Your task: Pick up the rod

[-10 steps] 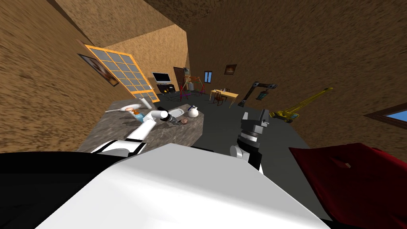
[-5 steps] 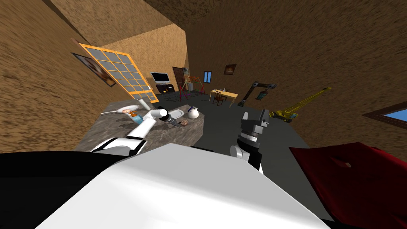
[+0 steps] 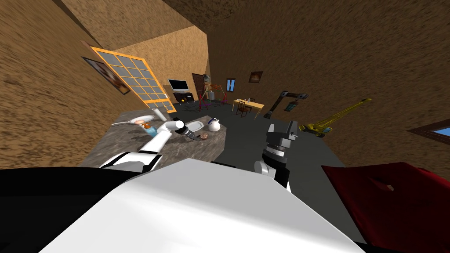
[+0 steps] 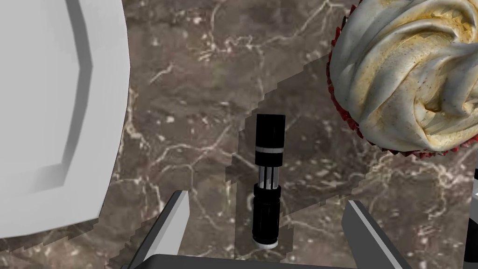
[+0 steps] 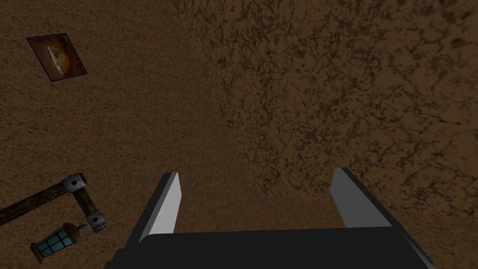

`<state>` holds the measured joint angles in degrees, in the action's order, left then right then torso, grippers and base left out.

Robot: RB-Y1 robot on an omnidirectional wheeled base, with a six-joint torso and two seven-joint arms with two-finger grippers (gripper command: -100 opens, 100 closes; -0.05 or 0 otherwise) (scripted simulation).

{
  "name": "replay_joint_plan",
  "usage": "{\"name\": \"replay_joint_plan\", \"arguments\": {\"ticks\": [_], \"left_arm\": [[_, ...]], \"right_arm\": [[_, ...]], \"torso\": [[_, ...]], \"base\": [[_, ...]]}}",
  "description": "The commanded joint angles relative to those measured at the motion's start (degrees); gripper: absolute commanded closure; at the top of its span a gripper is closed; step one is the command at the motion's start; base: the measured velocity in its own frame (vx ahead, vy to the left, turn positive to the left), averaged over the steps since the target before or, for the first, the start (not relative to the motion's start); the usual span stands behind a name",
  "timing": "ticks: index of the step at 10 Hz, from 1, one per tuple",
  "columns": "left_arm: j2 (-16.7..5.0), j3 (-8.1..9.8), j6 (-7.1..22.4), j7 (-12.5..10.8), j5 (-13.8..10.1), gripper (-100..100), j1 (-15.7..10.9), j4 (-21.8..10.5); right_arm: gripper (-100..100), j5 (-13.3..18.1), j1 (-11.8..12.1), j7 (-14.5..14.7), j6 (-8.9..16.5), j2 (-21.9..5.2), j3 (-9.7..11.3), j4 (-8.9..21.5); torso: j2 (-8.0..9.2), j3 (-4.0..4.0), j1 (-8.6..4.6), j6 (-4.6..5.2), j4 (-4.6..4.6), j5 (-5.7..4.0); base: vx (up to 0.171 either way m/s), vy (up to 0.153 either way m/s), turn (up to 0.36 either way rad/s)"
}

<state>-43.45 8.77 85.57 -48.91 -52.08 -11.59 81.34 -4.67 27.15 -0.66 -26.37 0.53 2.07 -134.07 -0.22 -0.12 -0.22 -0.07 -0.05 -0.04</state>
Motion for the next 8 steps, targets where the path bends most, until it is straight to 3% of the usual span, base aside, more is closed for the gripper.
{"name": "replay_joint_plan", "arguments": {"ticks": [1, 2, 6, 8], "left_arm": [[0.1, 1.07, -0.3, 2.9, -0.2, -100, 0.4, -1.5], [0.1, 1.07, -0.3, 3.3, -0.2, -100, 0.4, -1.5], [0.2, 3.84, -0.5, 10.1, -0.8, -100, 1.5, -4.8], [0.3, 4.53, -0.5, 12.3, -0.9, -100, 1.7, -5.7]], "right_arm": [[0, 0.0, 0.0, 0.0, 0.0, 0.0, 0.0, 0.0], [0, 0.0, 0.0, 0.0, 0.0, 0.0, 0.0, 0.0], [0, 0.0, 0.0, 0.0, 0.0, 0.0, 0.0, 0.0], [0, 0.0, 0.0, 0.0, 0.0, 0.0, 0.0, 0.0]], "torso": [[0.00, 0.00, 0.00, 0.00, 0.00, 0.00], [-0.09, -0.06, -0.08, 0.00, -0.03, -0.02], [-0.05, -0.04, -0.07, 0.01, -0.02, -0.02], [-0.03, -0.03, -0.07, 0.04, -0.02, -0.03]], "base": [[0.100, -0.083, 0.130], [0.057, -0.072, 0.034], [0.071, -0.077, 0.098], [0.062, -0.065, 0.046]]}}
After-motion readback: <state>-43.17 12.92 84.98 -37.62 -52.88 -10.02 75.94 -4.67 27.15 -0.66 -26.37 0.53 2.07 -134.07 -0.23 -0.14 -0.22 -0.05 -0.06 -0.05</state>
